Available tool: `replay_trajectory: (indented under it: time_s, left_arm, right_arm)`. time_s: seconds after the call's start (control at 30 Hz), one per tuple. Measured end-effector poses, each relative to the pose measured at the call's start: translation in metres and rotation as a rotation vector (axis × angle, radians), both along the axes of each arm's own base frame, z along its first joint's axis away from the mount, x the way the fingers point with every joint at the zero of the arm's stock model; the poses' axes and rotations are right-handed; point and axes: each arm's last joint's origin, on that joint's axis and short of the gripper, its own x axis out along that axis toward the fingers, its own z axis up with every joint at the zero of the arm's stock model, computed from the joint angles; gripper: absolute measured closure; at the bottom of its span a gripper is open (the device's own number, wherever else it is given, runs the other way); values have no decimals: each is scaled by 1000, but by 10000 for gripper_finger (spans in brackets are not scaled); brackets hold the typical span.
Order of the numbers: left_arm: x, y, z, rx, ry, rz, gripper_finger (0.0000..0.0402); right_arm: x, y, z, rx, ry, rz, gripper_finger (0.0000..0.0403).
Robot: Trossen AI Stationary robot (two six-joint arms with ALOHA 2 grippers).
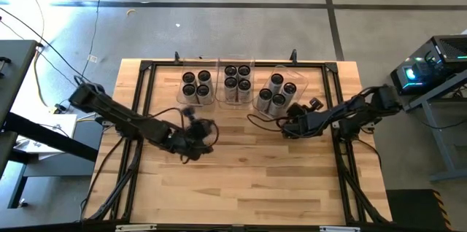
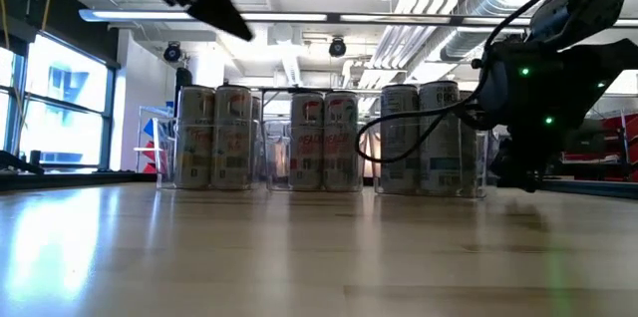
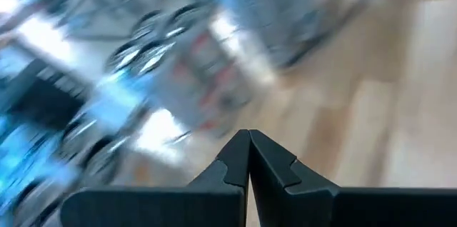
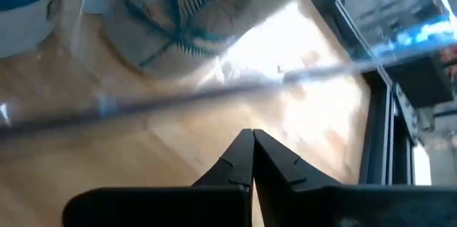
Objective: Sort soda cans
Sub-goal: Adjust all the transparent bins to the top of the table
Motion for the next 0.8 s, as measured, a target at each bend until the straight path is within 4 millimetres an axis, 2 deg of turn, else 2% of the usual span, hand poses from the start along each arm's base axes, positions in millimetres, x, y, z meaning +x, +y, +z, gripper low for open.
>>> replay_trajectory:
  time_s: [0.17,0.4,0.63,0.8]
  left_arm:
    - [-35,6,0,-1,-117,176,402]
    - [-79,7,-25,-162,-237,95,402]
    - [-96,21,-45,-254,-360,1,402]
    - [-99,30,-55,-311,-412,-131,402]
  right_arm:
    - [-8,7,7,117,-2,-15,403]
    - [-8,33,30,192,-187,67,403]
    - [5,61,82,223,-310,230,403]
    - [19,68,123,172,-414,292,403]
